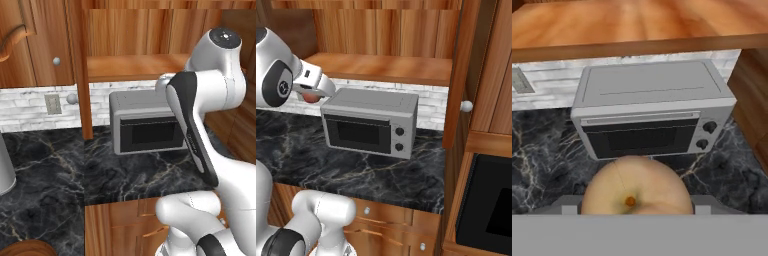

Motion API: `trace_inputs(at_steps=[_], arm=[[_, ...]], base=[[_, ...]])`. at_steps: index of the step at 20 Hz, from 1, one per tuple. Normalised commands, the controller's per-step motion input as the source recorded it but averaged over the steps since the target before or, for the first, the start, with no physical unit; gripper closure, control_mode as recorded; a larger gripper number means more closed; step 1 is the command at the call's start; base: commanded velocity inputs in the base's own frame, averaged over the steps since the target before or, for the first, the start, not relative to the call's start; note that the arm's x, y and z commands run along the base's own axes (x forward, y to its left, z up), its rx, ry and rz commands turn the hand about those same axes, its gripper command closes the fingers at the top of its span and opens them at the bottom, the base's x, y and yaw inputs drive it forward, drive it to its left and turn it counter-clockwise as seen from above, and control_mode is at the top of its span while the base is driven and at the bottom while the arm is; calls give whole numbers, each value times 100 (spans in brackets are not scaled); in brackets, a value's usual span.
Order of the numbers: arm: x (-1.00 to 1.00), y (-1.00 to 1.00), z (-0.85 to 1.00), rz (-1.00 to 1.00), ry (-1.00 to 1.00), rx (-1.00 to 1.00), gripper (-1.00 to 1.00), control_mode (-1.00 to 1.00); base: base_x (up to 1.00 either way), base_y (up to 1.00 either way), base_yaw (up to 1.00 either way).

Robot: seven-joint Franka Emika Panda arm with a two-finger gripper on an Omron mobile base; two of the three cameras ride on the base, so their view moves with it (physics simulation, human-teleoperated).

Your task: Pick the peachs from the cabinet and place them in one bowl. Pick the mango from the sink and place it in the other bowl.

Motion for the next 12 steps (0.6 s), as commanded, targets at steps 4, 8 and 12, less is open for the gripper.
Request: trace_inputs(at_steps=[4, 8, 12], arm=[[-7, -3, -29, 0, 15, 0, 100, -100], [-1, 0, 0, 0, -1, 0, 100, -100], [0, 0, 0, 0, 0, 0, 100, -100]], base=[[0, 0, 0], [0, 0, 0], [0, 0, 0]])
